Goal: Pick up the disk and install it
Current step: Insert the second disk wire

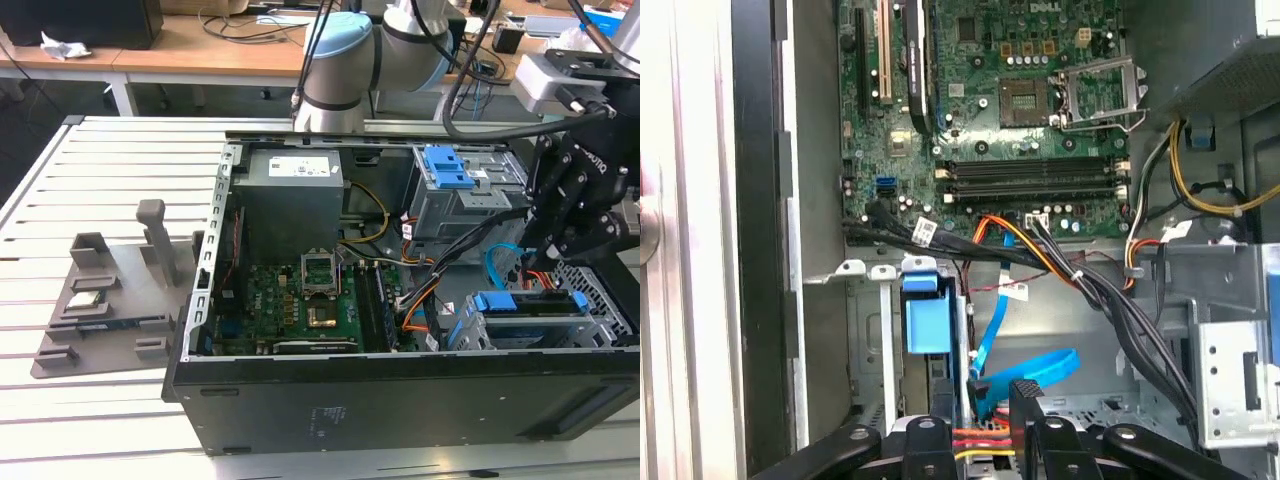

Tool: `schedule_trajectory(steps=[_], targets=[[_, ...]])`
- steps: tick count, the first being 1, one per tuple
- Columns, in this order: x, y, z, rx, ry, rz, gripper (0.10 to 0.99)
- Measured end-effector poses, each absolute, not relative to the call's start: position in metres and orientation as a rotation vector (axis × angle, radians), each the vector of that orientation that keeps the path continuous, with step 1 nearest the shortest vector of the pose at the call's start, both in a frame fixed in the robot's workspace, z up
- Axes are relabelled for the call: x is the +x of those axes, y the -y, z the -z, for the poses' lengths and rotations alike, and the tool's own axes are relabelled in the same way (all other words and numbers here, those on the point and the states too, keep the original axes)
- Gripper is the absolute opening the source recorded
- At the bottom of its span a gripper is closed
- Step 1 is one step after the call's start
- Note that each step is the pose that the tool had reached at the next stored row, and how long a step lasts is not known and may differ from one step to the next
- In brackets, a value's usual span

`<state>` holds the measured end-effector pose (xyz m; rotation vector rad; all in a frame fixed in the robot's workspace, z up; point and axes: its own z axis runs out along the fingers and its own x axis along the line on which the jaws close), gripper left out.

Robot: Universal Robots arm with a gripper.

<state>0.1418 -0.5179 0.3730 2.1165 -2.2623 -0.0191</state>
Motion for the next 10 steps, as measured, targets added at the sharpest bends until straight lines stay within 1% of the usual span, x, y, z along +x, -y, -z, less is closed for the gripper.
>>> schedule_trajectory(steps=[6,7,10], targets=[[0.1364,0.5202,-0.3701,2.134,2.247,0.021,0.361],[0.1363,0.5202,-0.3699,2.134,2.247,0.021,0.345],[0.1363,0.5202,-0.3697,2.134,2.247,0.021,0.161]])
